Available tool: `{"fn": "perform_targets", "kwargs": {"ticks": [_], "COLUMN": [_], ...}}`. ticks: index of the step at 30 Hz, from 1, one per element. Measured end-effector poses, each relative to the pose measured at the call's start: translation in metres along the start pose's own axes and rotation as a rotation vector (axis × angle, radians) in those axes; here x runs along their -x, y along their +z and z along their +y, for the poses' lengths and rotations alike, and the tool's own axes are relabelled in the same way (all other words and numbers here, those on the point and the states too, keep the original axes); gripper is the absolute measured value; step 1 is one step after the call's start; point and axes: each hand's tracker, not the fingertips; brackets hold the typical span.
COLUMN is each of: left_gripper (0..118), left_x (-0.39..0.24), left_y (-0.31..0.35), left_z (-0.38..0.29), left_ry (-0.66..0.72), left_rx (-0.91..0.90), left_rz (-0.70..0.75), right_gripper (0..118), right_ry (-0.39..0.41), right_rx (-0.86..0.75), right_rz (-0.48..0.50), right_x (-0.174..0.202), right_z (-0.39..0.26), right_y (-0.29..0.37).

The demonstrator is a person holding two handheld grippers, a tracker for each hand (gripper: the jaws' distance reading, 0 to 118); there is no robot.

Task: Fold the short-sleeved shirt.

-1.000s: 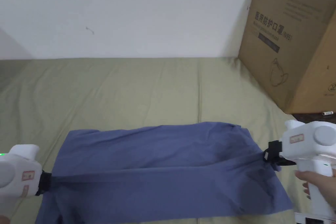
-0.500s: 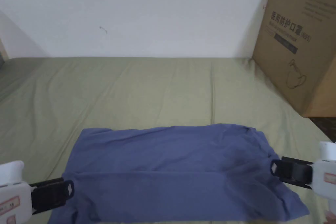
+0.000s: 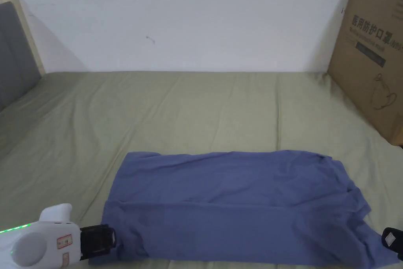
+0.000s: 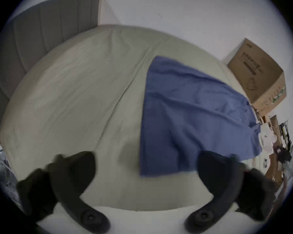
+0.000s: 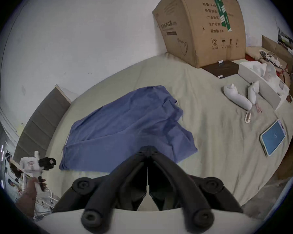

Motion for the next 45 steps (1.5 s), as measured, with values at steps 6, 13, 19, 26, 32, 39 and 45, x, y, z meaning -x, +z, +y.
{"fn": "perform_targets", "kwargs": {"ticks": [6, 13, 19, 26, 32, 39, 45], "left_gripper": [115, 4, 4, 4, 4, 4, 4], "left_x": [-0.020, -0.040, -0.032, -0.035, -0.036, -0.008, 0.023], "left_y": [-0.038, 0.029, 0.047, 0.041, 0.057, 0.099, 0.110], "left_z": [-0.015, -0.014, -0.001, -0.006, -0.004, -0.030, -0.089], "left_ry": [-0.200, -0.231, -0.211, -0.240, -0.245, -0.237, -0.186], "left_rx": [0.099, -0.052, -0.090, -0.028, -0.041, -0.028, 0.066], "left_rz": [0.092, -0.071, -0.033, 0.002, -0.002, -0.057, -0.116], "right_gripper": [0, 6, 116, 62, 1, 1, 1], "right_ry": [0.032, 0.141, 0.140, 0.134, 0.303, 0.211, 0.144], "right_rx": [0.033, 0.120, 0.261, 0.393, 0.342, 0.348, 0.399], "right_rz": [-0.032, -0.127, -0.193, -0.295, -0.196, -0.153, -0.145], "right_x": [-0.004, -0.019, -0.053, -0.070, -0.037, -0.068, -0.089], "right_z": [0.010, 0.029, 0.029, 0.025, 0.029, 0.009, -0.043], "right_y": [-0.006, -0.051, -0.124, -0.145, -0.095, -0.017, 0.014]}}
